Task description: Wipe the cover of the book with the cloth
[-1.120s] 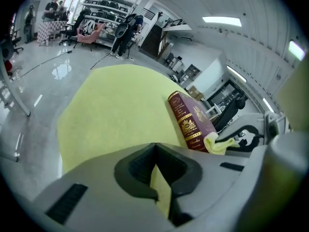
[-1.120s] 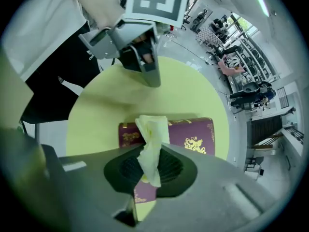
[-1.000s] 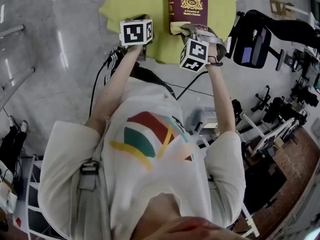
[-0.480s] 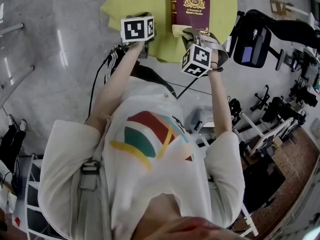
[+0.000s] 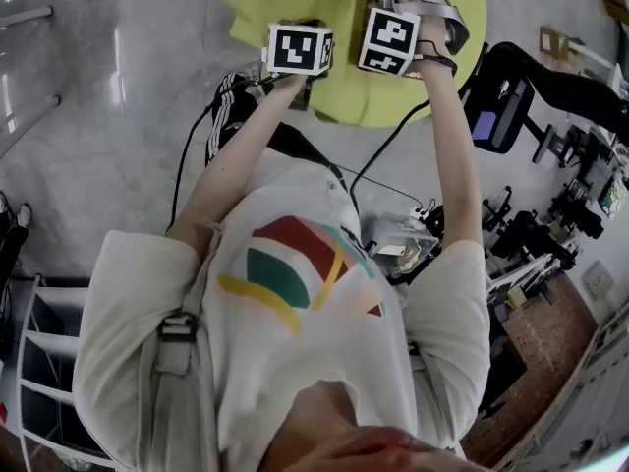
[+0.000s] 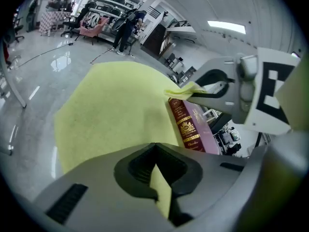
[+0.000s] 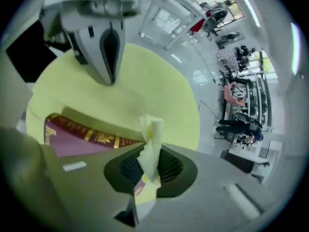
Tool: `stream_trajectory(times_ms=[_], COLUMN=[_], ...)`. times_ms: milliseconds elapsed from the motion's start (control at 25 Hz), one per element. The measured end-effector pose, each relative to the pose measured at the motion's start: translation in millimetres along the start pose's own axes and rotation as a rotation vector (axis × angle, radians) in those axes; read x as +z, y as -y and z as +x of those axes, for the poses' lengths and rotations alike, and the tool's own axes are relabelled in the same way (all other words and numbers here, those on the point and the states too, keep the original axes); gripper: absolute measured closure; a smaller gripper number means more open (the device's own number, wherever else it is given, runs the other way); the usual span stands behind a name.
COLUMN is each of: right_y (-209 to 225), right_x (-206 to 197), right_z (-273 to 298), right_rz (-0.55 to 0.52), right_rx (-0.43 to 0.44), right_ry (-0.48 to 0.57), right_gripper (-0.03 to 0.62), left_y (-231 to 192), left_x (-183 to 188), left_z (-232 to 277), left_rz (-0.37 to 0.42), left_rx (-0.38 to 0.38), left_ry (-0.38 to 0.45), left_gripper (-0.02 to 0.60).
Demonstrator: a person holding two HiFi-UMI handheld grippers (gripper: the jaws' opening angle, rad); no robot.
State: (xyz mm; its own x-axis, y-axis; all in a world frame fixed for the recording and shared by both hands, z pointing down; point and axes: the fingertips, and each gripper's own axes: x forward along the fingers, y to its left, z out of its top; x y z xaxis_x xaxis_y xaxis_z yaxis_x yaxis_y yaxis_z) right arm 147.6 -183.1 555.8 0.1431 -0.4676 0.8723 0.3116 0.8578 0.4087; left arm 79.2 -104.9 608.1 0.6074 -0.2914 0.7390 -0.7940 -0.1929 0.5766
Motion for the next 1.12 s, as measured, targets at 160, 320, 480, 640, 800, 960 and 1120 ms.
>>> stream_trajectory(times_ms=[160,320,480,640,800,960,1120], right_y=[12,16,14,2,-27,-58,-91], right_x=[-10,-14,-13,-13,-3,8,18], right_z=[24,32,36,30,12,-6,-27], right_rz=[-0.182,-0.258,-0.294,-0.337,-0.339,-0.340,-0.355], right_rx=[0.006,0.055,0.091,0.107,0.129,0.153,0.181], right_ry=[-0.151,-0.250,-0.275,-0.272,-0.252,-0.224,-0.189], right_gripper=[0.566,0.566,0.566,0.566,0.566,0.566,0.566], left_y=[8,11,12,11,3,1,-2], left_x=[9,13,20,22,21,21,20], left_z=[-8,-11,-19,-22,-27,-26,-25], left_rz=[0.106,0.155,0.120,0.025,-0.064,-0.077,-0.087], left_rx=[0.002,0.001,-0.070,-0.122,-0.150,-0.143,-0.130], left_ry=[0.038,0.075,0.170,0.175,0.188,0.181,0.174], left_gripper=[0.566,0.566,0.568,0.566,0.567,0.566,0.567])
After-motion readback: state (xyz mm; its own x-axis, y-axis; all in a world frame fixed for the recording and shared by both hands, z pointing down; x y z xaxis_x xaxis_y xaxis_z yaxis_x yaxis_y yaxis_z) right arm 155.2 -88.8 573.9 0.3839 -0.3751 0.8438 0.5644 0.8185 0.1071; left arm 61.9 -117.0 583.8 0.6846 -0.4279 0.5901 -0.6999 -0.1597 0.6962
